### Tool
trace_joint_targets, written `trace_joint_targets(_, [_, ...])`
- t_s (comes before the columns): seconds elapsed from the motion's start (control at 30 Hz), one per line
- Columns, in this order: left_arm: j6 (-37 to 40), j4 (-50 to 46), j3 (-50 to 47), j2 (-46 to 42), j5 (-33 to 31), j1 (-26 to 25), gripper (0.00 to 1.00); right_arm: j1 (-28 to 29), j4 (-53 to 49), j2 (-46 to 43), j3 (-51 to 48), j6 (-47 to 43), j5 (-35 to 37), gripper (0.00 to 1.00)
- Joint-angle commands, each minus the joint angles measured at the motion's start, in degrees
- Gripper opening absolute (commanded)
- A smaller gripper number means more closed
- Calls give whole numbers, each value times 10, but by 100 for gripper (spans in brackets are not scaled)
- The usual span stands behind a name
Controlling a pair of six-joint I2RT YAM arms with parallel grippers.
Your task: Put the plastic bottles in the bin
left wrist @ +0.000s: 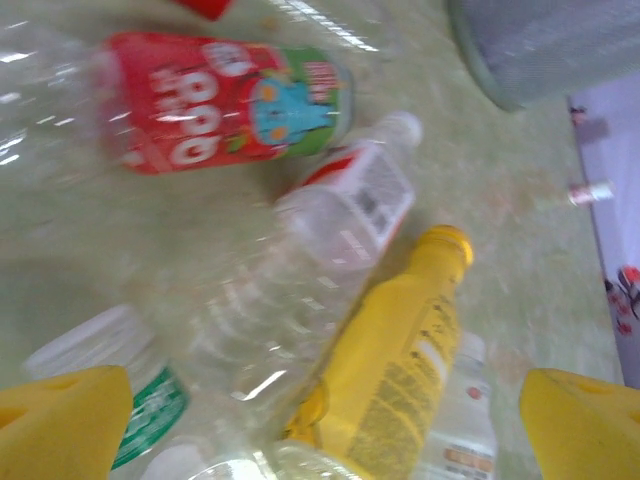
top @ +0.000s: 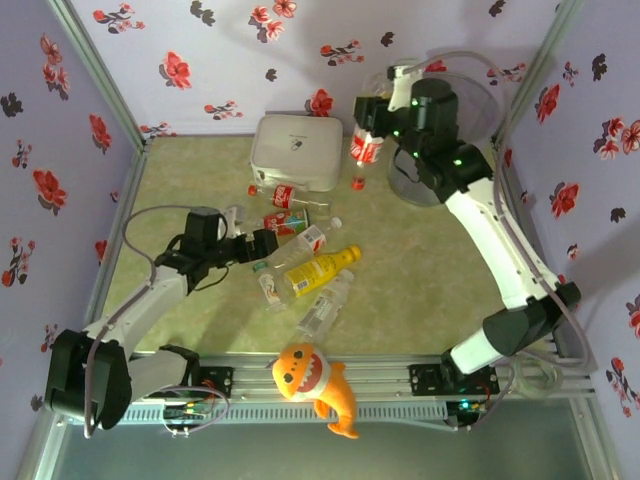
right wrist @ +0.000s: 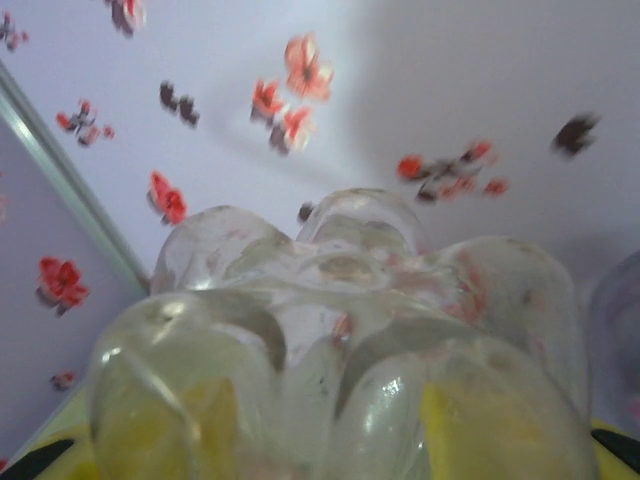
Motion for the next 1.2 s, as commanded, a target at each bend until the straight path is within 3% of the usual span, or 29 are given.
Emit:
trace_joint_targets(0.0, [-48, -14, -24, -13, -22, 13, 100, -44, 42, -20, 33, -57, 59, 33])
trace_joint_targets(0.27, [-103, 17, -62, 18, -36, 9, 100, -96, 106, 8, 82, -169, 179, 14])
trace_joint_targets(0.5, [-86, -31, -45, 19, -78, -6, 100, -162, 116, 93, 162, -194, 221, 10])
trace_joint_targets(0.77, [-77, -66, -34, 17, -115, -27, 100, -206, 23, 228, 298, -181, 228, 10])
trace_joint_targets(1.0, [-72, -73, -31, 16, -123, -33, 100, -220, -7, 277, 291, -147, 244, 10])
trace_joint_targets(1.17, [-71, -75, -33, 13, -125, -34, 100, -224, 54, 276, 201, -140, 259, 11])
